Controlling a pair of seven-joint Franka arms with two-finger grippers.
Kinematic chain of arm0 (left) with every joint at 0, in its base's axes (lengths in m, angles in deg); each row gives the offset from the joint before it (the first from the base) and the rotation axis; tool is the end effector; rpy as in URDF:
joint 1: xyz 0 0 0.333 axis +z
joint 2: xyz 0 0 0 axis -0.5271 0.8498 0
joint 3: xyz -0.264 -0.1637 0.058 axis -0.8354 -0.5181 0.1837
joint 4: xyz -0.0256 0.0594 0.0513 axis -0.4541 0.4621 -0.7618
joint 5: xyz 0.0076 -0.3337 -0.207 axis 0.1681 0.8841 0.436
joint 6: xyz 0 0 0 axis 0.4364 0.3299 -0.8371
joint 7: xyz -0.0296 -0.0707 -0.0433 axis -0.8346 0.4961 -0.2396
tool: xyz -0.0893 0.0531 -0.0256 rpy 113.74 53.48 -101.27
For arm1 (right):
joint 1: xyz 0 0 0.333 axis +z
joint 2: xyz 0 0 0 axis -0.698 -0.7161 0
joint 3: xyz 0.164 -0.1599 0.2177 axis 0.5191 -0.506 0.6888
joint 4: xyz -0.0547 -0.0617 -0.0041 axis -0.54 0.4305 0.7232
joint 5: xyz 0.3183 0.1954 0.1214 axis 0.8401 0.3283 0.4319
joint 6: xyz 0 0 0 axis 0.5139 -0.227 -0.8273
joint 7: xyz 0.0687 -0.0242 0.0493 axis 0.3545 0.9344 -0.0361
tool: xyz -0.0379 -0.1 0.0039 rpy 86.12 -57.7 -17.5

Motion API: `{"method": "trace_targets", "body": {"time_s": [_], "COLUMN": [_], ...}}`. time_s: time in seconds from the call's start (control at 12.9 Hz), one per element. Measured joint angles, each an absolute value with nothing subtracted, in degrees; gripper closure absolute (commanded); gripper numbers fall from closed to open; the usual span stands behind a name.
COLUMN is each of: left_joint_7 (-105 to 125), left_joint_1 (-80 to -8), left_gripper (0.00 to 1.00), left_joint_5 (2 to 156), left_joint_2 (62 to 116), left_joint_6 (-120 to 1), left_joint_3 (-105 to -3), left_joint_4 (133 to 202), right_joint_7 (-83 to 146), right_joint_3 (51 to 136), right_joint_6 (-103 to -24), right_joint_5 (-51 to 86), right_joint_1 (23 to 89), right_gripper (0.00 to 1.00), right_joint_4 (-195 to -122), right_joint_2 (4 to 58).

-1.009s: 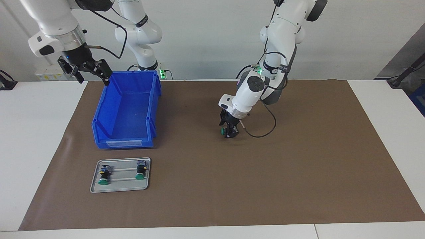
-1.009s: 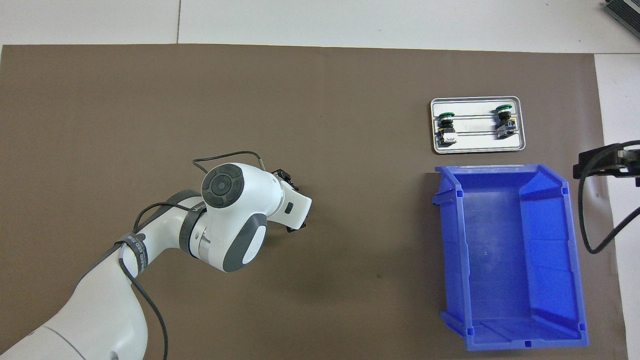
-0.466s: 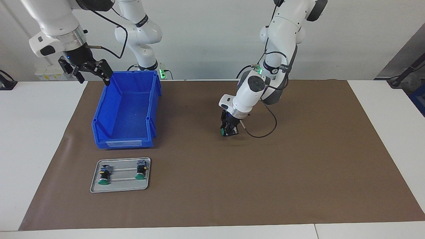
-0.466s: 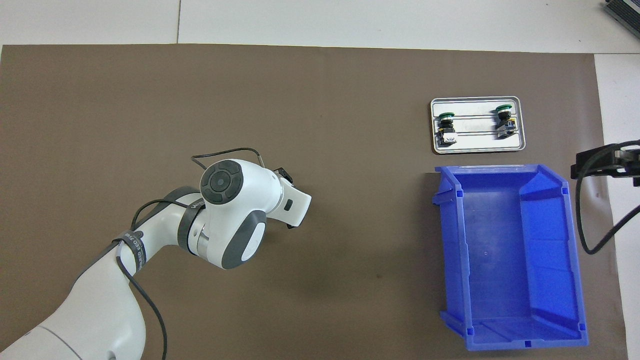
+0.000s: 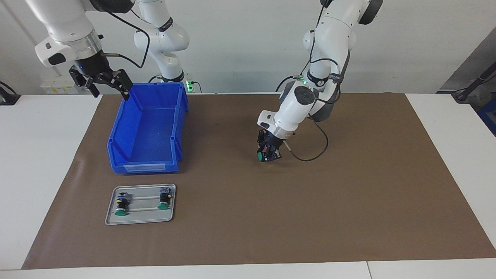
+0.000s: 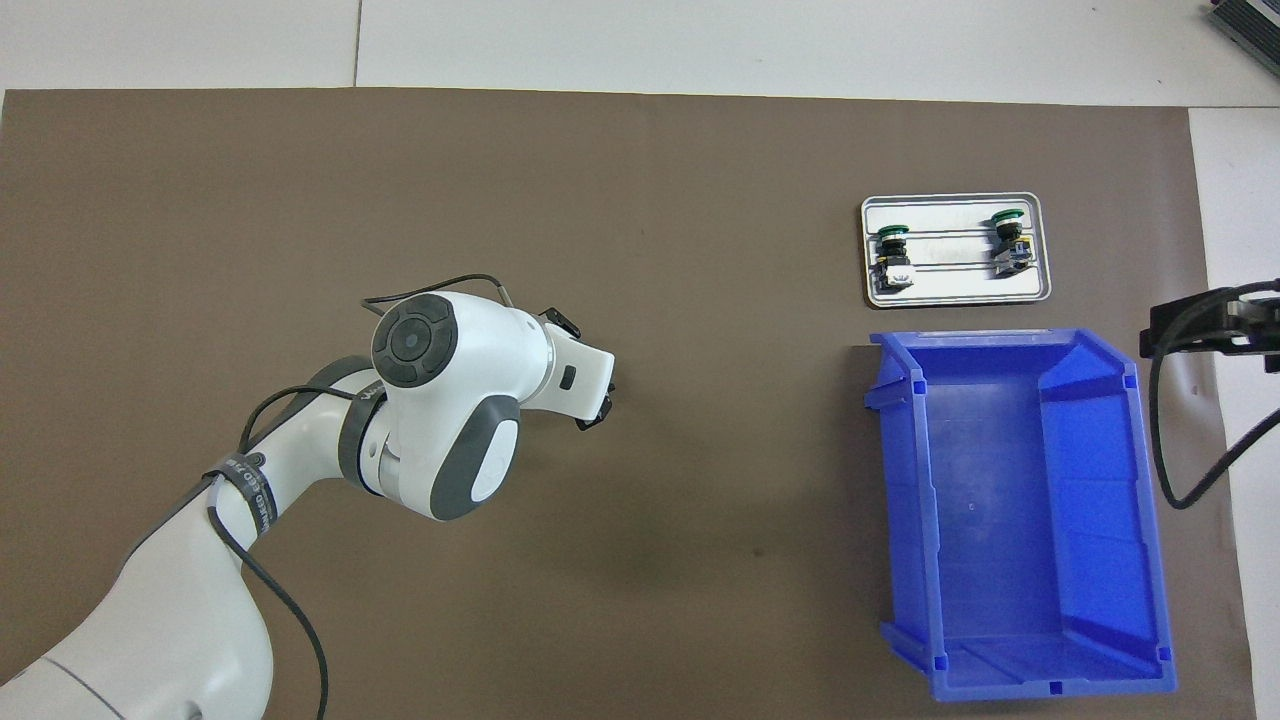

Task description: Place and press button with both arms

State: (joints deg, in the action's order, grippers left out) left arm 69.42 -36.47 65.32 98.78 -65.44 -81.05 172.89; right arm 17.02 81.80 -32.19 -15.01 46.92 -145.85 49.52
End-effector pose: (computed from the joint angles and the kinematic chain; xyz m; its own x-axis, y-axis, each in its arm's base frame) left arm 0.5225 -0.3425 0.3373 0.3722 -0.8589 0.3518 -0.9271 -0.3624 0.0959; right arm 0.5307 -0.0197 0.6440 0.9893 -0.1449 -0.0188 -0.1443 -0.9891 0.0298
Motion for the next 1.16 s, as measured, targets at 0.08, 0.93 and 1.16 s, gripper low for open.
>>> {"method": "trace_targets", "body": {"time_s": [0.08, 0.93, 1.16], "left_joint_7": [69.42, 96.68, 114.82], "left_joint_1": [-36.17, -35.85, -36.23], "left_gripper": [1.0, 1.0, 1.0], "left_joint_5": [66.71, 109.43, 132.48], "left_joint_2": [98.35, 94.6, 91.56], "left_joint_6": [-65.41, -64.93, -64.92], "left_joint_3": [-80.97, -72.63, -72.38], "left_joint_4": [172.8, 175.95, 181.98], "right_joint_7": [17.02, 17.02, 17.02], "right_joint_3": [81.8, 81.8, 81.8], "right_joint_6": [-32.19, -32.19, -32.19], "right_joint_5": [-15.01, -15.01, -15.01], "right_joint_1": [46.92, 46.92, 46.92], "right_gripper": [0.0, 0.0, 0.0], "right_joint_4": [-145.85, -145.85, -145.85], "right_joint_2": [49.52, 49.52, 49.52]}}
